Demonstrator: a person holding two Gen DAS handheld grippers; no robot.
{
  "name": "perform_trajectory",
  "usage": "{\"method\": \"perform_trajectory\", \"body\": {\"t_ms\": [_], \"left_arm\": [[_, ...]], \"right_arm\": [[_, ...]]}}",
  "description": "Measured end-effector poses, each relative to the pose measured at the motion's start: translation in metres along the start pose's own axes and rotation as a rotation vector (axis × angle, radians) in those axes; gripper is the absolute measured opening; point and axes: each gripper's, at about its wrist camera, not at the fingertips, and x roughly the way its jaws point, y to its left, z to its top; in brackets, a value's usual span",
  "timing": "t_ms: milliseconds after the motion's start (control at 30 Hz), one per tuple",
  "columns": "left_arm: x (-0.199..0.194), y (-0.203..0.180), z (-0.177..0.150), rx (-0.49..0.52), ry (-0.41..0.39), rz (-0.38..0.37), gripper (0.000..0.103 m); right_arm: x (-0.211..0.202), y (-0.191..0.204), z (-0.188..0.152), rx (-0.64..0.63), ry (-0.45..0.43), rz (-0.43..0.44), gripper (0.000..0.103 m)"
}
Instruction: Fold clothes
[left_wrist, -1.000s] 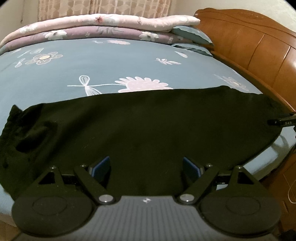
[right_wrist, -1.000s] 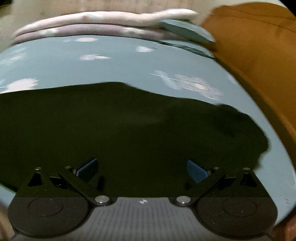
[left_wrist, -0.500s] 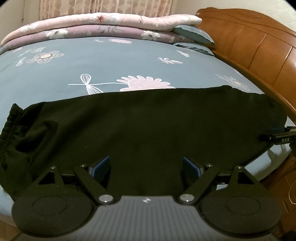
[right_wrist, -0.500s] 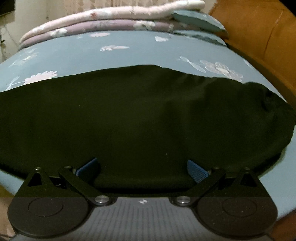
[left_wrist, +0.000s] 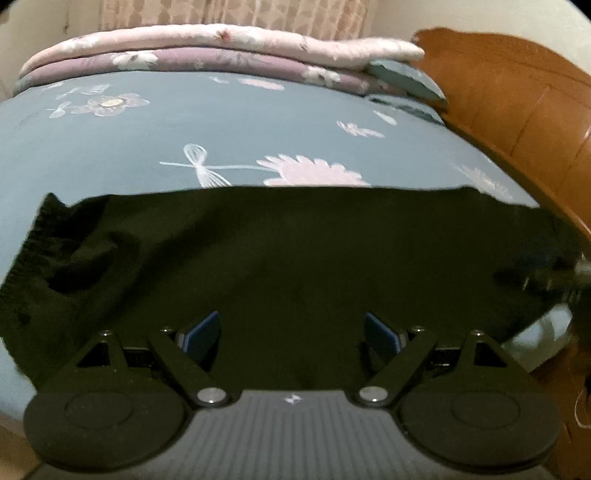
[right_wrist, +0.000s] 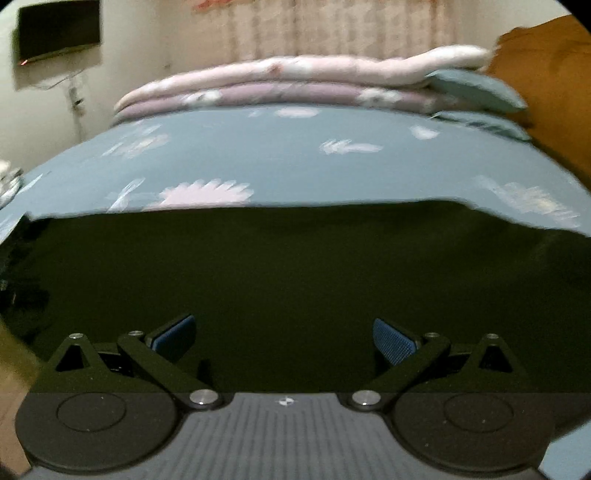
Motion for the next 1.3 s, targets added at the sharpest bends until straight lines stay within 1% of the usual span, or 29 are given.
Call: {"method": "perform_trajectory", "body": {"t_ms": [67,167,300,367,433,467,567,633,700,833,867,933,1000,1067,1133,1167,1300], "left_arm": [[-0.005,0.008,0.003,-0.033,-0.020,0.006,0.086],[-0.011,0.025,0.011,-0.119,-0.043,-0.010,0.086],[-0.011,0.052,0.039,-0.251,-0.081,-0.068,0.086],[-0.004,0.065,0.053,-0.283,-0.101,-0.109,0.087],[0.011,0.073,0.061,-0.294,-0.065,-0.123,0.087],[0.019,0.077,0.063,-0.297,-0.049,-0.121,0.087],[0.035,0.092,0.063,-0.342,-0.032,-0.063,0.087],[0.044,0.105,0.058,-0.375,-0.016,-0.059,0.086],[0.041,0.115,0.056,-0.418,-0.051,-0.083,0.087],[0.030,0.113,0.063,-0.407,-0.075,-0.050,0.087],[0.026,0.110,0.062,-0.403,-0.075,-0.065,0.087],[0.021,0.104,0.059,-0.401,-0.069,-0.124,0.088],[0.023,0.095,0.055,-0.384,-0.040,-0.168,0.088],[0.029,0.091,0.048,-0.369,-0.011,-0.160,0.088],[0.034,0.091,0.043,-0.364,0.011,-0.121,0.087],[0.034,0.091,0.043,-0.364,0.005,-0.113,0.087],[0.019,0.087,0.046,-0.358,-0.043,-0.125,0.088]], "right_arm": [[0.005,0.012,-0.005,-0.034,0.021,0.014,0.103],[0.008,0.019,-0.009,-0.069,0.038,0.006,0.103],[0.011,0.018,-0.013,-0.098,0.050,0.012,0.103],[0.010,0.020,-0.014,-0.116,0.056,0.008,0.103],[0.009,0.018,-0.014,-0.112,0.061,0.012,0.103],[0.009,0.017,-0.014,-0.113,0.061,0.014,0.103],[0.009,0.016,-0.016,-0.117,0.057,0.019,0.103],[0.009,0.016,-0.016,-0.118,0.055,0.019,0.103],[0.010,0.017,-0.016,-0.119,0.055,0.017,0.103],[0.012,0.018,-0.015,-0.120,0.057,0.014,0.103],[0.012,0.018,-0.015,-0.121,0.054,0.014,0.103],[0.012,0.017,-0.016,-0.120,0.051,0.015,0.103],[0.013,0.018,-0.016,-0.120,0.050,0.013,0.103],[0.013,0.018,-0.016,-0.119,0.047,0.012,0.103],[0.013,0.019,-0.016,-0.118,0.044,0.009,0.103],[0.012,0.019,-0.017,-0.119,0.041,0.009,0.103],[0.012,0.019,-0.017,-0.117,0.038,0.007,0.103]]}}
